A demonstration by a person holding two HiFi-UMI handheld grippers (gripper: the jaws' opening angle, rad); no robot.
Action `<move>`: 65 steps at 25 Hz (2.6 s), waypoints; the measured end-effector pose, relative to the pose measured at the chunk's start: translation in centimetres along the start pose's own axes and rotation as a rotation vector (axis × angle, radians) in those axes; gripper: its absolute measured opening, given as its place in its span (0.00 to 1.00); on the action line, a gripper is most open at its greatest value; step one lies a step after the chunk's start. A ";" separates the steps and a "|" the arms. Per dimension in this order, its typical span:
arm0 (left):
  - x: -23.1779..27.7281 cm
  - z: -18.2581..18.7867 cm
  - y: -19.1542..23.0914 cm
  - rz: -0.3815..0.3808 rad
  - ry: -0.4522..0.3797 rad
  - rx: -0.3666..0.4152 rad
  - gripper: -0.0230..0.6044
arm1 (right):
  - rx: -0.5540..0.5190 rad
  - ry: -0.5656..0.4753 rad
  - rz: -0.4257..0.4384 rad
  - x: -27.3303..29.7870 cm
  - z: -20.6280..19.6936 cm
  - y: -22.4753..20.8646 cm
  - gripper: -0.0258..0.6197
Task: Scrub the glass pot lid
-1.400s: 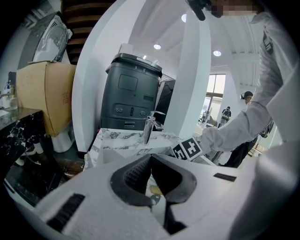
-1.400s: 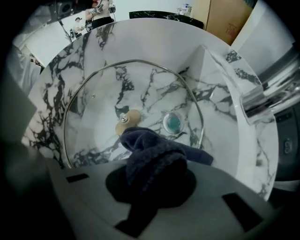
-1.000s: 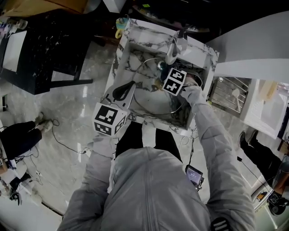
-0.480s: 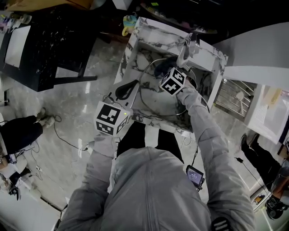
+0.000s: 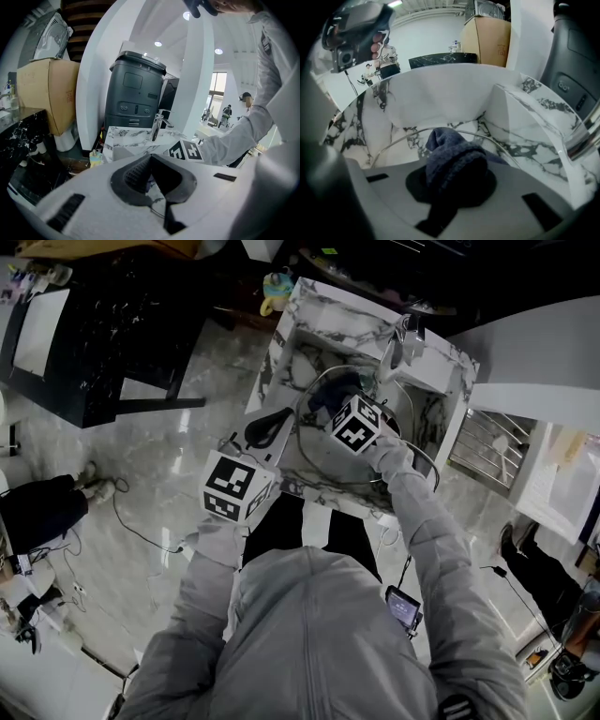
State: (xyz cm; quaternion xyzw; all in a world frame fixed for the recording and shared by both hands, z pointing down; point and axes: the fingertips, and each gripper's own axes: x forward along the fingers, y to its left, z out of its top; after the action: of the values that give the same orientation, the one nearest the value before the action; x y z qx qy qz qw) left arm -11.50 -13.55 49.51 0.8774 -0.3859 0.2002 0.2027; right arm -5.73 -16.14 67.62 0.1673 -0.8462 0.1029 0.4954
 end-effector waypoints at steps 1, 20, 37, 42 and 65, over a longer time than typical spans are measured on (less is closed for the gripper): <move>-0.1 0.0 0.0 -0.001 0.000 0.000 0.08 | -0.003 0.002 0.021 0.1 -0.1 0.8 0.12; 0.1 -0.5 -2.6 -0.027 0.000 0.008 0.08 | -0.098 0.064 0.278 -1.2 -3.3 10.4 0.12; 1.2 -0.1 -5.7 -0.054 -0.005 0.023 0.08 | -0.126 0.264 0.472 -4.7 -11.6 11.7 0.12; 1.3 -0.2 -6.4 -0.054 -0.004 0.023 0.08 | -0.164 0.270 0.399 -5.3 -12.2 9.4 0.12; 1.4 -0.8 -5.1 -0.046 0.010 0.007 0.08 | 0.146 0.131 0.057 -3.6 -9.5 -2.7 0.12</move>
State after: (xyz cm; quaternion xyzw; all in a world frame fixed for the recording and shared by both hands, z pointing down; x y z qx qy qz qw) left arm -6.94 -10.86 49.86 0.8857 -0.3641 0.2011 0.2061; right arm 4.64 -14.77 69.14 0.1716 -0.8066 0.1889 0.5332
